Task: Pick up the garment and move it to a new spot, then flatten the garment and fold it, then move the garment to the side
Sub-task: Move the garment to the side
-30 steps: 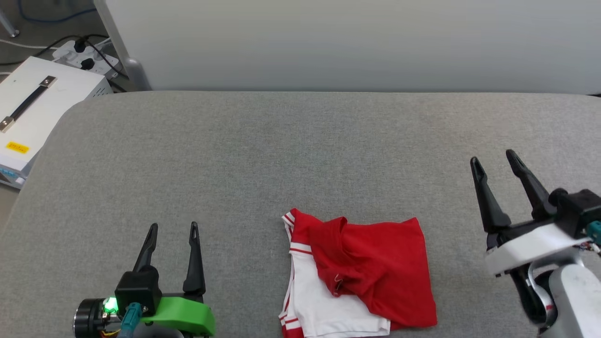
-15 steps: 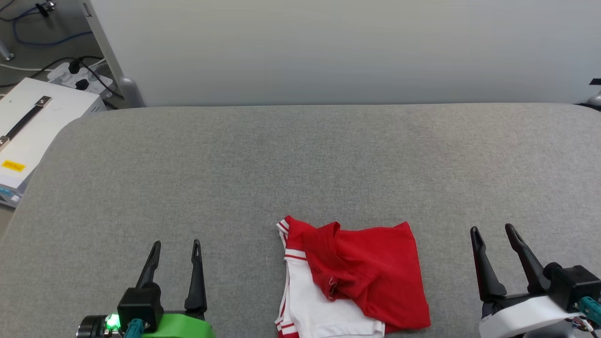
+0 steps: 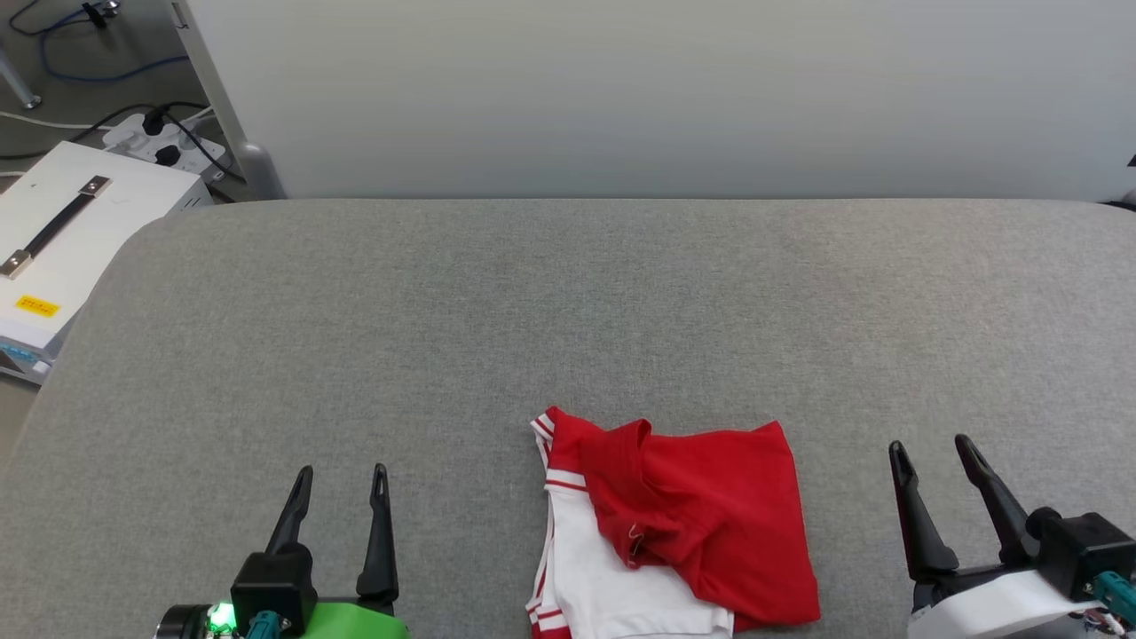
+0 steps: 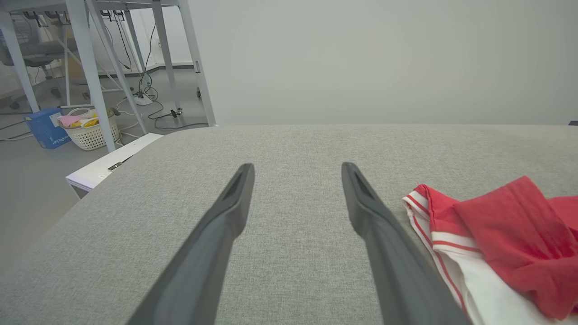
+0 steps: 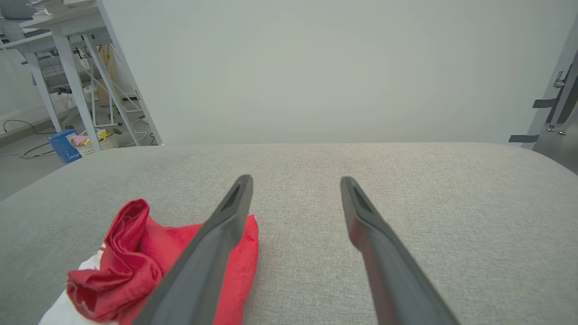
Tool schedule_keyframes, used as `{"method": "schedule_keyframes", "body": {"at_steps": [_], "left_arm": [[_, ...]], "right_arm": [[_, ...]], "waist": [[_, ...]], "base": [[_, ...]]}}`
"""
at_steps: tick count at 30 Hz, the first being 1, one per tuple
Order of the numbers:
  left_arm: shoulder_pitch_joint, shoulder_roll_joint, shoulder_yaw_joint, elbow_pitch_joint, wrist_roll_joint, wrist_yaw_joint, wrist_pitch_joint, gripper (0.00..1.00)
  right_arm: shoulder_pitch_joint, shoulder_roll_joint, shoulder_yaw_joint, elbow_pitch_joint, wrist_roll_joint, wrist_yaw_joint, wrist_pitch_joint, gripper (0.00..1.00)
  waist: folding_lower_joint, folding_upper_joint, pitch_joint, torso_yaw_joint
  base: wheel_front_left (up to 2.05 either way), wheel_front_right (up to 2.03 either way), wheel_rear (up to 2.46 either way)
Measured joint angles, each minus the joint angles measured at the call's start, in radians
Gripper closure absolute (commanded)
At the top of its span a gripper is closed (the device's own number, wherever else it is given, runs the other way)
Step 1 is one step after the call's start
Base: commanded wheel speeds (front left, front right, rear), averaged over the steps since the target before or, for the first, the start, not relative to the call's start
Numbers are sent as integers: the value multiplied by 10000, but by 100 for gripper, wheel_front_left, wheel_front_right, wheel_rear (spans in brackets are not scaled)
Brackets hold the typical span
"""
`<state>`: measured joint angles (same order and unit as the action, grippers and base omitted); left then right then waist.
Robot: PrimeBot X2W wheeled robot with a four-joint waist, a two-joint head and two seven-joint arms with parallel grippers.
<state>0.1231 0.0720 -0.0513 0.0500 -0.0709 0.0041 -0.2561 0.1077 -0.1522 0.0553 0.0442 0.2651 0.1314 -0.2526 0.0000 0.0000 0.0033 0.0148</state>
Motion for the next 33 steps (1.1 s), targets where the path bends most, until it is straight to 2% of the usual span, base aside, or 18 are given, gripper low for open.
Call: {"method": "schedule_keyframes", "body": {"at_steps": [4, 10, 12, 15, 16, 21, 24, 33], "left_arm": [[-10, -6, -25, 2, 0, 0, 0, 0], [-40, -19, -50, 0, 12, -2, 0, 0], [-63, -25, -69, -2, 13, -2, 0, 0], [-108, -33, -81, -10, 13, -2, 0, 0], [-163, -36, -75, -19, 13, 0, 0, 0], [-346, -42, -92, -48, 13, 2, 0, 0], [-454, -48, -125, -56, 13, 2, 0, 0], [-778, -86, -318, -96, 13, 2, 0, 0]], "right_arm": [[-534, -357, -35, -165, 25, 0, 0, 0], [-2215, -1480, 224, -387, 366, 0, 38, 0], [-2892, -1954, 468, -420, 688, 0, 407, 0], [-3590, -2635, 1085, -441, 1214, 0, 1530, 0], [-3967, -3336, 1971, -366, 2278, 4, 3507, 0], [-4327, -4301, 2903, -219, 3904, 2, 5923, 0], [-4319, -4562, 3423, -150, 4792, 0, 7175, 0], [-3750, -4867, 4234, -167, 6773, 0, 9492, 0]], "waist": [[0, 0, 40, 74], [0, 0, 180, 157], [0, 0, 252, 187], [0, 0, 354, 238], [0, 0, 457, 303], [0, 0, 641, 416], [0, 0, 767, 502], [0, 0, 1294, 849]], "base": [[0, 0, 0], [0, 0, 0], [0, 0, 0], [0, 0, 0], [0, 0, 0], [0, 0, 0], [0, 0, 0], [0, 0, 0]]}}
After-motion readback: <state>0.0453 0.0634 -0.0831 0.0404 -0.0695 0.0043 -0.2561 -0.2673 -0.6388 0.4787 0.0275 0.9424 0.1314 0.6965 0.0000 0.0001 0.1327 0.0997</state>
